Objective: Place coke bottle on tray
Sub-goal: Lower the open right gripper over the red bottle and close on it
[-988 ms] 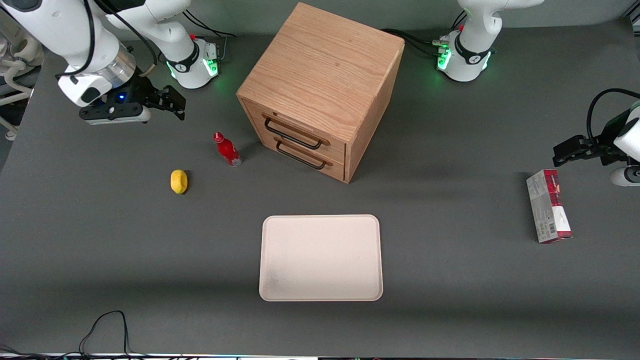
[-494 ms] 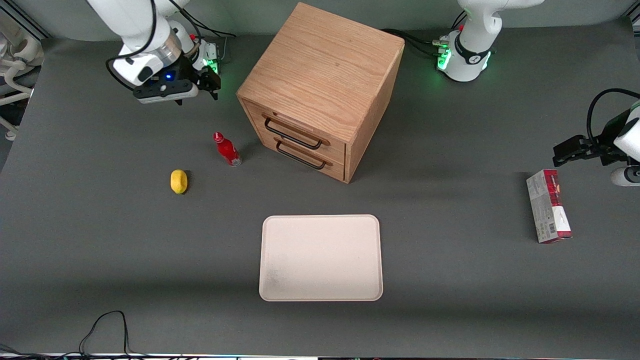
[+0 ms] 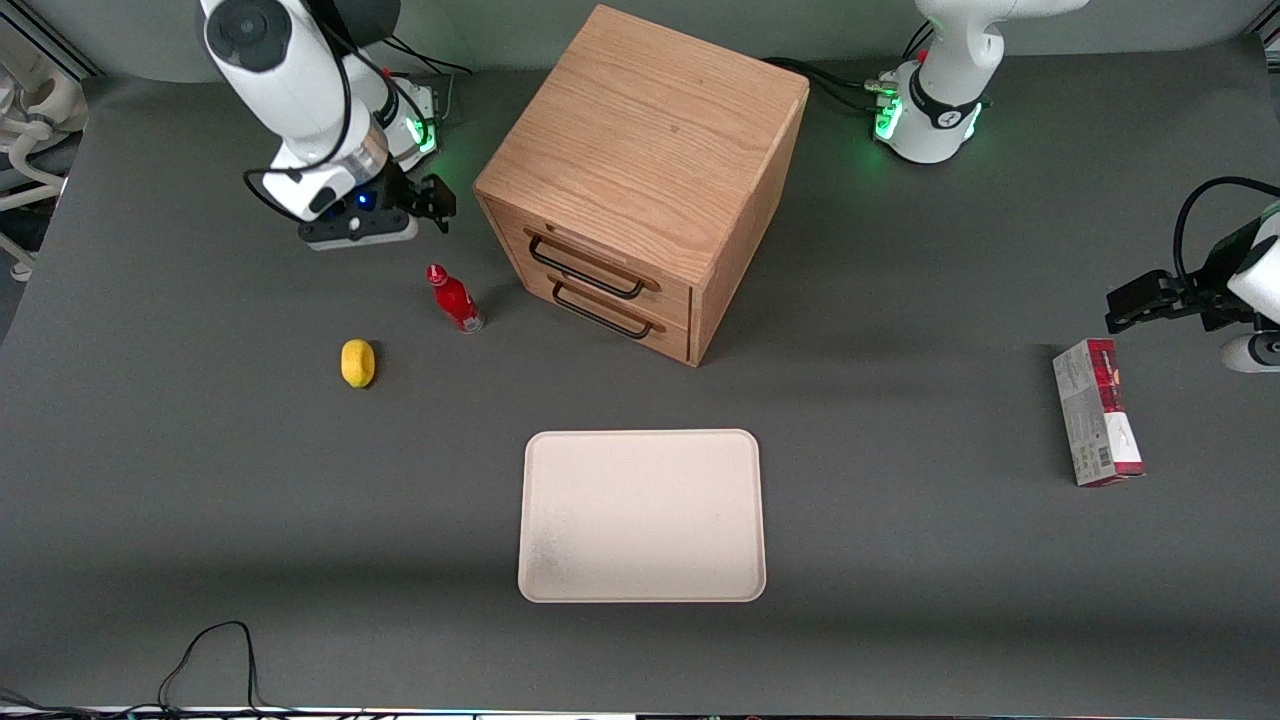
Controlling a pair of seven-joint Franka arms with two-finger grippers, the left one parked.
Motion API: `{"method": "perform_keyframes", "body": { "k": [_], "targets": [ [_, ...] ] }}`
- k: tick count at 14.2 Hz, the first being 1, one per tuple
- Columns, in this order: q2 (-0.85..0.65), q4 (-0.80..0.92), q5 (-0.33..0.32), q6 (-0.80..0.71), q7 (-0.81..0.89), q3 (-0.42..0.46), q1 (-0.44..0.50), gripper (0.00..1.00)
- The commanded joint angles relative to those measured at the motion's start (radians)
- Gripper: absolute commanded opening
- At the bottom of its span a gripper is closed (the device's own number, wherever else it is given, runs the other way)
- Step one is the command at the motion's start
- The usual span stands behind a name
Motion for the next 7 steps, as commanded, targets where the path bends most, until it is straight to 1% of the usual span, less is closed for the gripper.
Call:
{"method": "perform_keyframes", "body": {
  "k": [1, 5, 7],
  "targets": [
    [-0.013, -0.090, -0.045, 0.096, -0.011, -0.024, 0.003, 1.00],
    [0.005, -0.188, -0.045, 0.226, -0.011, -0.031, 0.010, 1.00],
    [0.032, -0.208, -0.047, 0.274, -0.009, -0.030, 0.015, 1.00]
  ]
}}
